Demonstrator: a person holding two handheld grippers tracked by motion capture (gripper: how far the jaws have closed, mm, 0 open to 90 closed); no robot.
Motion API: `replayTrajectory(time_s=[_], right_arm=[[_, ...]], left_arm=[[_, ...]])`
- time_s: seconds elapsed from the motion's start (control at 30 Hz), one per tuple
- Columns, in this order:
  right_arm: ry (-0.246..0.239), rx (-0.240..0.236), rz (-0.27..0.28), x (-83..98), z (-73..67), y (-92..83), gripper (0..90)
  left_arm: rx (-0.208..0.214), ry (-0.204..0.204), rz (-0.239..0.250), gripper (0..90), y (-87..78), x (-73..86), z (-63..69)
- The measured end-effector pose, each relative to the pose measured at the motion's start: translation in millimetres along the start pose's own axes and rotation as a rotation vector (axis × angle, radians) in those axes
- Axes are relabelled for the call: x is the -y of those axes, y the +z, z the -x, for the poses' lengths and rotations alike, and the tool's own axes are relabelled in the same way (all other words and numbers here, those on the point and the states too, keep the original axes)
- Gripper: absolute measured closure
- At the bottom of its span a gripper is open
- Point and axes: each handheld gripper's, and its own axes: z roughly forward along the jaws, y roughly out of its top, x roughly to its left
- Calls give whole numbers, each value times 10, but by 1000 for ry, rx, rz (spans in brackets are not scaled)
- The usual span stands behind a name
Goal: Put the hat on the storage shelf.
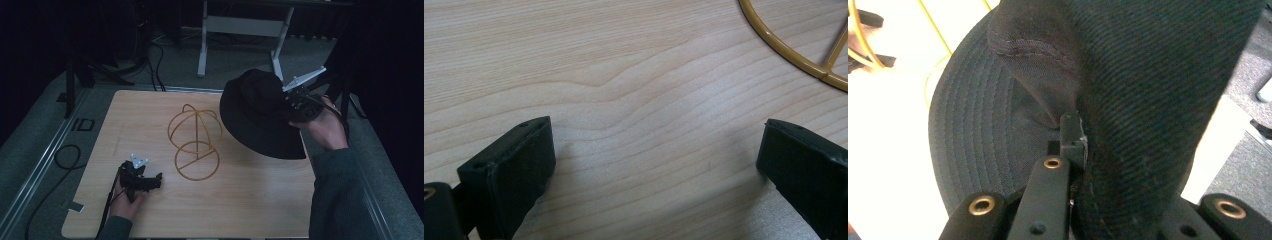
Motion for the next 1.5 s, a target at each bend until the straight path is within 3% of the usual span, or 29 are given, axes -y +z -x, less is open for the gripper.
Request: replayTrajectory(time_s=[1.5], right_arm=[[-35, -60, 79, -147, -135, -140, 882]], left_arm=[[2, 0, 3, 26, 10, -7, 10]])
